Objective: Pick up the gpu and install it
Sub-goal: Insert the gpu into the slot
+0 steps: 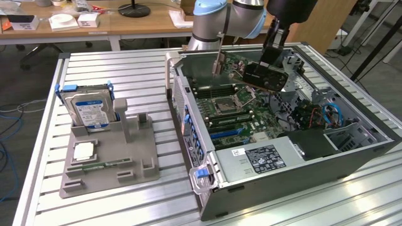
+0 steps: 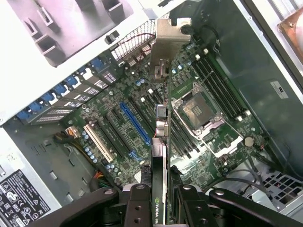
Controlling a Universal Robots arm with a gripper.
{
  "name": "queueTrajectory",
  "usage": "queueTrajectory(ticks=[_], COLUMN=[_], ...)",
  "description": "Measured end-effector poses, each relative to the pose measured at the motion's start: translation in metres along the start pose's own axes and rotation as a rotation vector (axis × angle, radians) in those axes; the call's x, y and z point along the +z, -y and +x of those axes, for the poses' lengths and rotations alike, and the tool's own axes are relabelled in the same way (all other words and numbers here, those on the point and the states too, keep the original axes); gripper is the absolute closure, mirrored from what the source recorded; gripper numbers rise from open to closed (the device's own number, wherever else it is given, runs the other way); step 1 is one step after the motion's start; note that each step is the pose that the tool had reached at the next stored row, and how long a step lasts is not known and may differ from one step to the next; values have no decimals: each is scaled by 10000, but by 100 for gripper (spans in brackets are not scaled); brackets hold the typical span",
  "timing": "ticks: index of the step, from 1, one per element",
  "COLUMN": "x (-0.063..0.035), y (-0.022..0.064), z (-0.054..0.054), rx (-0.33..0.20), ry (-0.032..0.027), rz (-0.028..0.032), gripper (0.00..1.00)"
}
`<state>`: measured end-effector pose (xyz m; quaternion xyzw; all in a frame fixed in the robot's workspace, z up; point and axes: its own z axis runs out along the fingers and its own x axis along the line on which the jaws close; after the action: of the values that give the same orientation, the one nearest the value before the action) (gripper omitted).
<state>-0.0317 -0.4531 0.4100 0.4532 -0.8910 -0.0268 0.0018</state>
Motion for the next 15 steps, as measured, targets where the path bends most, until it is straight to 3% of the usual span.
queueTrajectory(ticks=[15], x=[0], y=[-2], z=[1], rx=[-850], ry=[-42], rz=[-18], gripper=[74])
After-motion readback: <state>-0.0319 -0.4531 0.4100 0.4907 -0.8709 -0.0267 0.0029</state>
